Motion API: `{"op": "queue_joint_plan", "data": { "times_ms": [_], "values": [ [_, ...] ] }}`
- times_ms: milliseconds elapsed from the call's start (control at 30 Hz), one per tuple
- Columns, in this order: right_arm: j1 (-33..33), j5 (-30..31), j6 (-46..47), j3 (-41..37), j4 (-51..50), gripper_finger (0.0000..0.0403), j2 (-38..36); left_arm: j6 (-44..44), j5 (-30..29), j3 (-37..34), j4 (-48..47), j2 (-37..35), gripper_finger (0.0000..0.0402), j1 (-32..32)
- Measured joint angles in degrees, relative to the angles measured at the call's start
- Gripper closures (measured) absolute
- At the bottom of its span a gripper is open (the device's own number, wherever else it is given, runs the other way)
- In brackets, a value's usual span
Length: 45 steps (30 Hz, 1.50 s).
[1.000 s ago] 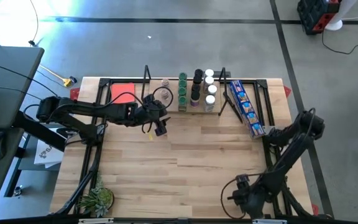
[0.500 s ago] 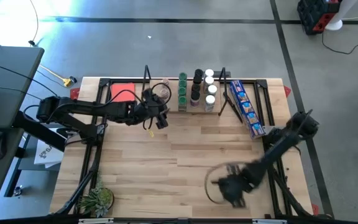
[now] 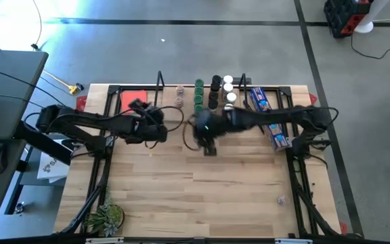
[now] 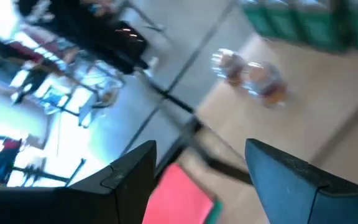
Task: Shelf spices
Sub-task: Put the left brown seasoning bottle on the shelf aligned with the other brown seasoning bottles, then put the brown seasoning bottle on the shelf aligned with the other brown seasoning bottles
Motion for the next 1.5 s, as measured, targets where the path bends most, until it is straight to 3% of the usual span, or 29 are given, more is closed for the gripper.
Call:
{"op": "queue_joint_plan", "data": {
  "times_ms": [100,200,367,567,1033,1233,1500],
  "values": [
    [-2.1,-0.1,-6.8,9.0,-2.0,0.0238,5.8,-6.5,-2.7,0.0,-3.2,-3.9,0.0158,-1.9],
    [-3.4,-0.6,-9.6,19.9,-5.6,0.0238,12.6,-7.3,-2.4,0.0,-2.8,-9.2,0.0158,-3.2],
    [-7.1,-1.4,-11.1,36.1,-13.0,0.0238,24.2,-7.8,-3.2,0.0,-3.6,-19.6,0.0158,-5.7],
    [-11.4,-1.6,-10.9,49.0,-16.2,0.0238,35.5,-10.3,-3.9,0.0,-3.3,-28.8,0.0158,-7.5],
    [-16.4,-1.2,-5.5,45.5,-11.8,0.0235,36.4,-10.3,-3.1,0.0,-2.7,-27.5,0.0158,-7.8],
    [-16.9,-0.5,-3.5,45.5,-11.6,0.0184,36.4,-10.3,-3.1,0.0,-2.7,-25.7,0.0158,-7.8],
    [-16.9,1.5,-3.3,45.5,-11.8,0.0205,36.4,-9.4,-3.1,0.0,-2.7,-25.4,0.0158,-7.8]
  ]
}}
